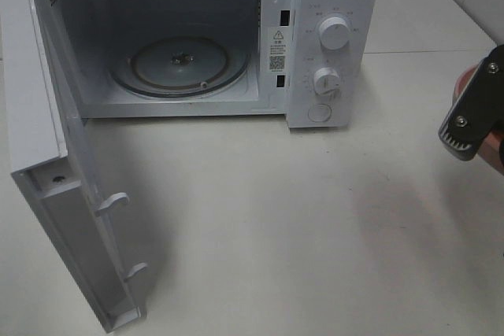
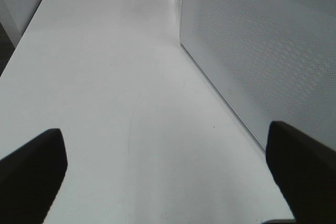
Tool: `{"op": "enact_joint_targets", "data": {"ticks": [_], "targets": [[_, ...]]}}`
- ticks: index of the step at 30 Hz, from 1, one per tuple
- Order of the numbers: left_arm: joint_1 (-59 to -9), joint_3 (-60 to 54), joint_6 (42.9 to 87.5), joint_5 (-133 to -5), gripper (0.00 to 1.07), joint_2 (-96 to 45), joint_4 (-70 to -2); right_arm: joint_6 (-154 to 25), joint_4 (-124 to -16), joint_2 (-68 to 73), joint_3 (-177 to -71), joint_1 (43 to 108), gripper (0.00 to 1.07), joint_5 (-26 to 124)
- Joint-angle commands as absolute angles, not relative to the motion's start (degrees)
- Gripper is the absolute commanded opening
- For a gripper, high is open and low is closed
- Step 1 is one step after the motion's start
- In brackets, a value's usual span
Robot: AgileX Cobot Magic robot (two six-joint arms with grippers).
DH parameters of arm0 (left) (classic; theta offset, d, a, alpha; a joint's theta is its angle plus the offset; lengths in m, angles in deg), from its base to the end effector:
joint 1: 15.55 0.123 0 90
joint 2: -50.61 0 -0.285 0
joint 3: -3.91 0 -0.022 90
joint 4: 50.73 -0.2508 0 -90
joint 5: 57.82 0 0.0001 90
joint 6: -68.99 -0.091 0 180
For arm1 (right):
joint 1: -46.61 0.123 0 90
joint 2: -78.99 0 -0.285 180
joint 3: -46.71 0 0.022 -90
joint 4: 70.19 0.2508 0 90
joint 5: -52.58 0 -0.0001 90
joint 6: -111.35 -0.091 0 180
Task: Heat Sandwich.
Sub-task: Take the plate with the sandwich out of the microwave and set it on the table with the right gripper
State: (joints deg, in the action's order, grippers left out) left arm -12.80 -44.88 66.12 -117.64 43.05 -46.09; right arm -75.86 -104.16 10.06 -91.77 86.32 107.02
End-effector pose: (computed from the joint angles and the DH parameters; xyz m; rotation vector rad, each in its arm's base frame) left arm -0.0041 -0.0066 0.2778 0.0050 2.0251 -0.0347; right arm 0.1559 0.0757 0.2459 -1.0991 2.4137 -0.5164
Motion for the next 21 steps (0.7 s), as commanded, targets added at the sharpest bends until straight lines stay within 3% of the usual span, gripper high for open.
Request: {"op": "enact_joint_targets", "data": {"ticks": [1,21], "targets": [[-13.14,-45.0,66.12,-117.18,0.98,44.43,-45.63,-79.7,-106.17,10.75,-91.88,86.03,0.01,108.28],[-13.14,-45.0,66.12,-117.18,0.98,44.43,-45.63,-105.09,-112.3,-1.11,-92.97,85.91,0.02,108.28]]}}
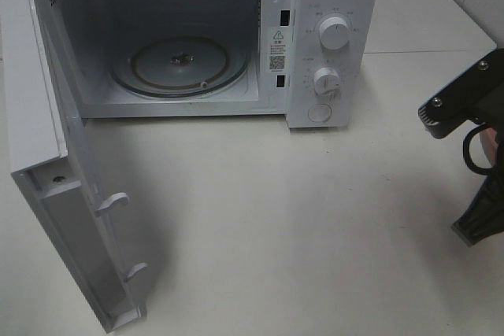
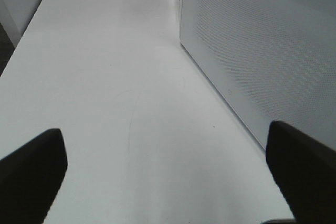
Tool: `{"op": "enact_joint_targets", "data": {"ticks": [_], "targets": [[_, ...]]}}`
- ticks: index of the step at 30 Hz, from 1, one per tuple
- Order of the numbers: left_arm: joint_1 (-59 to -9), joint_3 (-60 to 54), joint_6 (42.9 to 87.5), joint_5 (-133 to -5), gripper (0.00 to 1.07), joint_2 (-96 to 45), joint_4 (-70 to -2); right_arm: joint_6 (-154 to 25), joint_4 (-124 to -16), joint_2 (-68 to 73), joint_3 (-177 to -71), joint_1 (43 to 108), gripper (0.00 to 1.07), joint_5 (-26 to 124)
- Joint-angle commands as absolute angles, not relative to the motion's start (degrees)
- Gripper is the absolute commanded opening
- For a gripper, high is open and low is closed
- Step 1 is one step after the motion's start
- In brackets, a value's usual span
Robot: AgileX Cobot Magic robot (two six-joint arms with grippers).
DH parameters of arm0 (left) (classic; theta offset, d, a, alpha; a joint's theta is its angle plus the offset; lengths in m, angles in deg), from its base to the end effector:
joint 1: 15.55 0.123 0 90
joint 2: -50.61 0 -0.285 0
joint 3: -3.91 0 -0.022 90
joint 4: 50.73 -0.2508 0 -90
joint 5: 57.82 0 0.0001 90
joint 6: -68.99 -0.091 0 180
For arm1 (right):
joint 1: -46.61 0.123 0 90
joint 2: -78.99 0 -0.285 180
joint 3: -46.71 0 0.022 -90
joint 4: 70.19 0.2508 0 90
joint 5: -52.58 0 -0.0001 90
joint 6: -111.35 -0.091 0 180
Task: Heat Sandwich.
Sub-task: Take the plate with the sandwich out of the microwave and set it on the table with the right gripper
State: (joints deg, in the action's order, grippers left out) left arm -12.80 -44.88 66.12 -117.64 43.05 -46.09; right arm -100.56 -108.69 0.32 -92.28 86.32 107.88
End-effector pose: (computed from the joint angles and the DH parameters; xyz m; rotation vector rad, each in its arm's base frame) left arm -0.0041 -0.0066 0.2778 0.0050 2.0251 -0.0347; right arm 0.1750 0.0847 0.2209 -0.6703 2.6015 -0.5659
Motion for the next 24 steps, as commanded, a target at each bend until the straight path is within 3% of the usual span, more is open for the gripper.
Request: {"op": "enact_joint_targets", "data": {"ticks": [1,24], "targets": [[-13.14,-45.0,66.12,-117.18,0.98,44.43,-45.63,-105.09,-112.3,-1.11,-92.97,85.91,0.02,108.28],[-13.14,-45.0,66.12,-117.18,0.98,44.43,-45.63,-121.19,-120.66,-18.47,-93.03,85.51,0.03,100.25]]}}
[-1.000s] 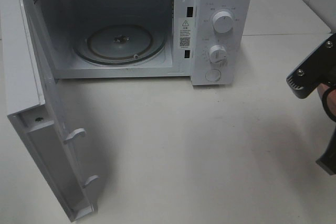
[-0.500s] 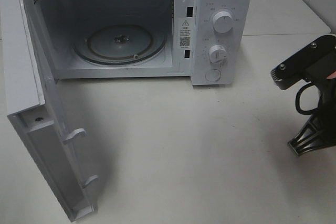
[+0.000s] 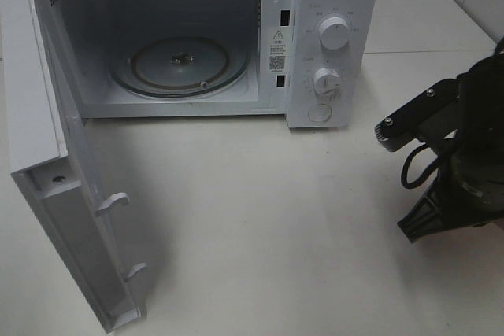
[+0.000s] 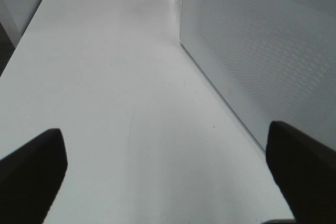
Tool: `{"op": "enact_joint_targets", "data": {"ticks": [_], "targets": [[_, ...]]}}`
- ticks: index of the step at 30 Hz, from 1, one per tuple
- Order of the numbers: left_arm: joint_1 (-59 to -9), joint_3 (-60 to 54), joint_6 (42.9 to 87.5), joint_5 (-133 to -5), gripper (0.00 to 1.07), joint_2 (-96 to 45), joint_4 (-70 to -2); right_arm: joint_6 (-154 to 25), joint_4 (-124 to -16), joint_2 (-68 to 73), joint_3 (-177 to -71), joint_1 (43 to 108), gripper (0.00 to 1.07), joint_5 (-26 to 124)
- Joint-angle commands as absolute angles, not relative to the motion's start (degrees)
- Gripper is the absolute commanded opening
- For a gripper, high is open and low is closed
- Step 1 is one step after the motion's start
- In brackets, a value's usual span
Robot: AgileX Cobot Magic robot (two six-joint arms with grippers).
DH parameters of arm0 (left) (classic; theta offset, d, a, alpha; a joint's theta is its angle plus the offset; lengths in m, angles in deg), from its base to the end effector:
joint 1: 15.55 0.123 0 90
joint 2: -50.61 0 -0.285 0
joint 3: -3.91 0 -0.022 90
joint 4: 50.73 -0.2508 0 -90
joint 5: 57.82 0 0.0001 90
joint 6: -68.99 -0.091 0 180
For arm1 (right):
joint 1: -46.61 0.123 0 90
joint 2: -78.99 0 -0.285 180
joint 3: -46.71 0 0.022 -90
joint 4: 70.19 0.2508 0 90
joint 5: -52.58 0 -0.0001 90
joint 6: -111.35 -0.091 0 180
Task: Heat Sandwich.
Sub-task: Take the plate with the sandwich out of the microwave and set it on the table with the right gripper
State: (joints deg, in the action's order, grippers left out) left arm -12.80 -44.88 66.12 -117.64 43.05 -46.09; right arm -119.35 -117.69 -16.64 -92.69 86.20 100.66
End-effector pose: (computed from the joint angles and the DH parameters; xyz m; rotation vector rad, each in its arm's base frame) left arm -0.0041 -0.0066 0.2778 0.0050 2.0251 -0.0347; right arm 0.2062 0.1057 0.1652 -0.5375 2.6479 -0.6453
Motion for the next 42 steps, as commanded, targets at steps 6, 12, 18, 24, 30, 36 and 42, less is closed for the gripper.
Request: {"op": "enact_joint_targets", "data": {"ticks": [6,12,18,24,30,36,42], "targets": [[-13.14,-45.0,66.12,-117.18,0.98,44.43,-45.63,-123.08,-121.18,-23.22,-93.03,81.96,0.03,95.73],[-13.14,-45.0,66.12,-117.18,0.98,44.43,-45.63,-124.97,-123.07,-25.92,-93.09,80.01,0.03,93.09],[-13.14,-45.0,66.12,-117.18,0.98,44.43,-45.63,-126.51,-125.08,-28.21,-93.14,79.04,0.03,91.14],[-13.14,-45.0,66.12,-117.18,0.98,44.43,-45.63,-127.49,-126.11,-32.05,-94.18,78.58,0.03,90.29],[-13.14,-45.0,66.12,-117.18,0.98,44.43,-45.63,-127.55,-126.22,-33.71,-94.18,78.58,0.04,88.28],[-13.14,-45.0,66.12,-117.18,0.98,44.43,-45.63,-127.55,-126.05,-33.71,-94.18,78.58,0.09,87.54],[-13.14,-45.0,66.12,-117.18,0.98,44.43,-45.63,-127.49,-125.31,-33.31,-94.23,78.58,0.18,87.54]]}}
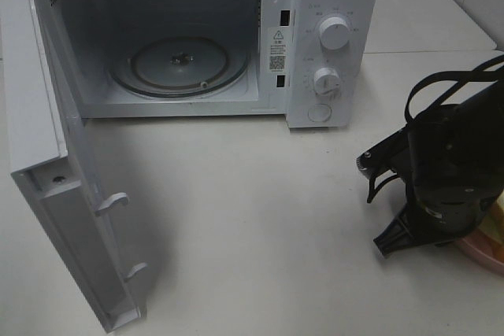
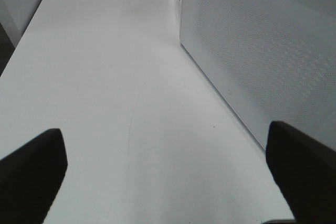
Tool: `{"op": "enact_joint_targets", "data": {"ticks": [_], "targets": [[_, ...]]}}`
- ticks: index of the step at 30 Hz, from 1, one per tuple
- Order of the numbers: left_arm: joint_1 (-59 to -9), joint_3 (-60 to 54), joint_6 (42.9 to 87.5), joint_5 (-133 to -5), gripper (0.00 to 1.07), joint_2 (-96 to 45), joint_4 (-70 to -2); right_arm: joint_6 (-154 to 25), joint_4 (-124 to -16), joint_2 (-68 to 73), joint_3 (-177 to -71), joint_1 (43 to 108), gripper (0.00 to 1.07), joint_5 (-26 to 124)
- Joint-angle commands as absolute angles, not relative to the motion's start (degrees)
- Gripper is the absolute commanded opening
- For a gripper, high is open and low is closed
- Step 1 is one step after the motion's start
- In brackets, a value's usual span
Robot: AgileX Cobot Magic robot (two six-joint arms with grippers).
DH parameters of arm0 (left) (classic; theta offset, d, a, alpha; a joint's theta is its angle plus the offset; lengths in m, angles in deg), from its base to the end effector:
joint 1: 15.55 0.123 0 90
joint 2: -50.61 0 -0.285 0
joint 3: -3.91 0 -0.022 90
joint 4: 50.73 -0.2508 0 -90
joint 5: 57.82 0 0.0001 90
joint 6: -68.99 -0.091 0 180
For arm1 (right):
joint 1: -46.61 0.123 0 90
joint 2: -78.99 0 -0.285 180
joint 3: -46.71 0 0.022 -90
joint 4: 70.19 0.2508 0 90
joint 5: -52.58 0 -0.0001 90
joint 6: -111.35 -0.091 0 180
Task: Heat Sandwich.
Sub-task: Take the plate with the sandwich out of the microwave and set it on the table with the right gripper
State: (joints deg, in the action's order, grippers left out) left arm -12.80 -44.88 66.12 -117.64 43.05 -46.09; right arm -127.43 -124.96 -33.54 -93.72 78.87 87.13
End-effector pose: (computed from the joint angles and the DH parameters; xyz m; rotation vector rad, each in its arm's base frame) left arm -0.0041 -0.0066 0.2778 0.0050 2.0251 -0.0347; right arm 0.2379 0.1002 0.0948 -0.5204 2.7627 -0.5908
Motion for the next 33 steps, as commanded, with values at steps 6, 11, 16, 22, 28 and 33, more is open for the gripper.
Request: {"op": "enact_joint_targets", "data": {"ticks": [6,11,16,22,28,33], "targets": [[-13.14,-45.0,66.12,-117.18,0.98,44.43,-45.63,-124.8,-123.01,-29.24,-94.46,78.58,0.43,87.54],[-13.14,-45.0,66.12,-117.18,0.98,44.43,-45.63,-117.18,-117.46,-25.23,-94.58,78.58,0.55,87.54],[-13.14,-45.0,66.12,-117.18,0.98,44.43,-45.63,-106.63,-109.49,-20.13,-94.58,78.58,0.66,87.54],[-13.14,-45.0,66.12,-117.18,0.98,44.43,-45.63,-95.23,-99.98,-12.91,-94.58,78.58,0.79,87.88],[-13.14,-45.0,66.12,-117.18,0.98,44.43,-45.63,-88.47,-92.65,-5.98,-94.58,78.64,0.79,89.66],[-13.14,-45.0,66.12,-117.18,0.98,44.43,-45.63,-82.28,-85.77,3.42,-94.58,78.64,0.78,93.49]]}}
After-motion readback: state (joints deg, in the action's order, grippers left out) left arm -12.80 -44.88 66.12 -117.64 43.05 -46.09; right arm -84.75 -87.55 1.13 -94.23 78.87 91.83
